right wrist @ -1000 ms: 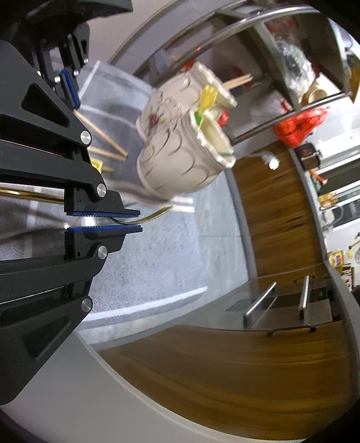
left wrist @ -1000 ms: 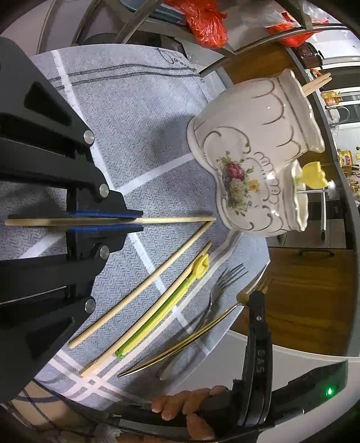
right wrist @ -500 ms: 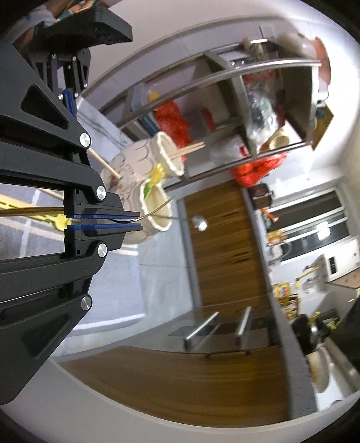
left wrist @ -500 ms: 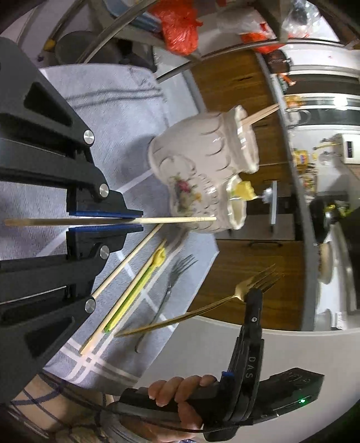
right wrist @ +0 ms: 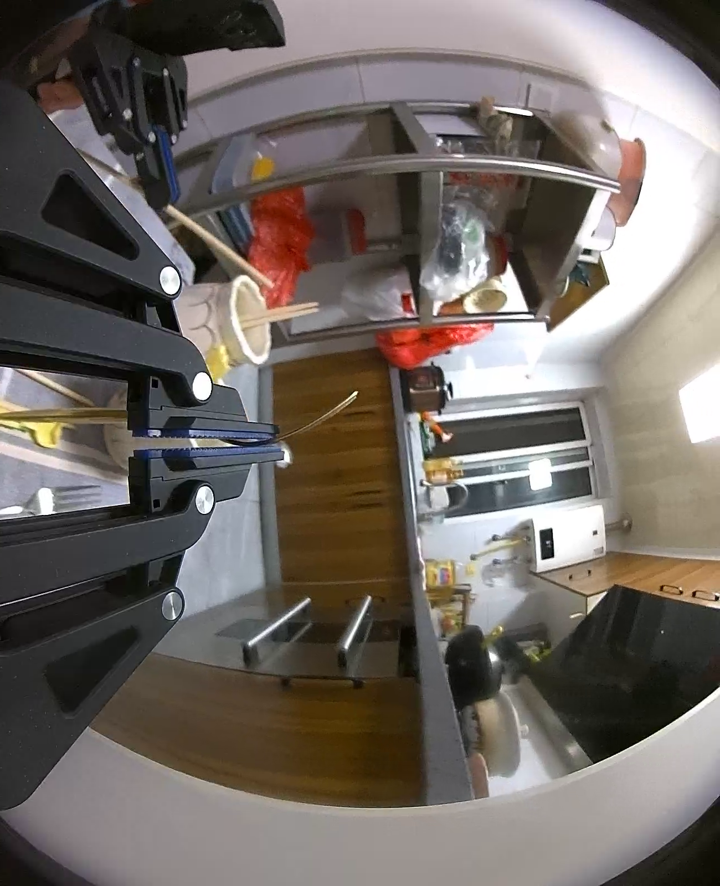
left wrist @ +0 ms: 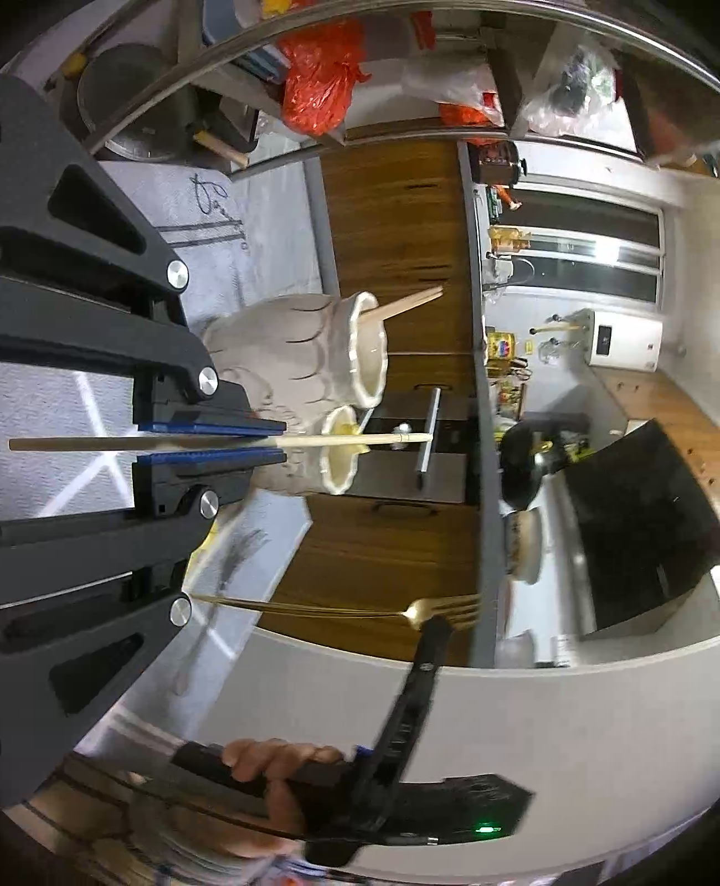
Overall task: Organize utensils
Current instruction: 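Carry the chopstick over the large pot while the right tool carries the gold fork over the small pot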
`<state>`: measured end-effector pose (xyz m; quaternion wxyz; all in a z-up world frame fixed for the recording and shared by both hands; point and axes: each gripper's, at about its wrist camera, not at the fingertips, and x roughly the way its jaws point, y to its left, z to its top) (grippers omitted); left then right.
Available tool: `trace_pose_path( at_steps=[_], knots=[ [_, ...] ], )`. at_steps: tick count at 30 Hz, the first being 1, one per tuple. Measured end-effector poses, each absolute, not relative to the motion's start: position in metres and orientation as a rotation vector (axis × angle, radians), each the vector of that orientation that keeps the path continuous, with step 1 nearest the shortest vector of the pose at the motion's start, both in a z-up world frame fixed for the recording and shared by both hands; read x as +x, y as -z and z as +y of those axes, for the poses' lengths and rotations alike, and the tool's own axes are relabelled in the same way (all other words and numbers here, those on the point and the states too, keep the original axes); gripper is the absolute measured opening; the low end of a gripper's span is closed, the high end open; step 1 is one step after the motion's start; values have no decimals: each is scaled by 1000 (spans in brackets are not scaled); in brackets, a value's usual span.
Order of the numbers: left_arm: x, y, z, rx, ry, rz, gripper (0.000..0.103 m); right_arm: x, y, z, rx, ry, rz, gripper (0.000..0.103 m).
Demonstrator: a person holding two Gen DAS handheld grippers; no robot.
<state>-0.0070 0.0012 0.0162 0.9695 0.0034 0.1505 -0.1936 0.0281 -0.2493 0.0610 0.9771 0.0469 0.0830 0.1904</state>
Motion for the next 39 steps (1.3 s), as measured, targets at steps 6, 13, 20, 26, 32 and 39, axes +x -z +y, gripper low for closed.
trace_pose_path(
  at_steps=[6,13,20,26,32,39],
  knots=[
    [21,-47,6,-20,415,245,4,47,-84,-240,85,-390,137,3],
    [77,-78,9,-75,443,199,4,75,-109,-232,129,-403,82,3],
    [136,-86,16,-183,445,194,4,107,-120,-239,228,-375,57,3],
    [164,-76,8,-164,379,178,4,125,-111,-234,244,-319,38,3],
    [171,-56,4,-124,351,193,4,136,-86,-230,206,-277,75,3],
    [158,-43,-2,-77,348,211,4,143,-66,-231,222,-299,183,3]
  ],
)
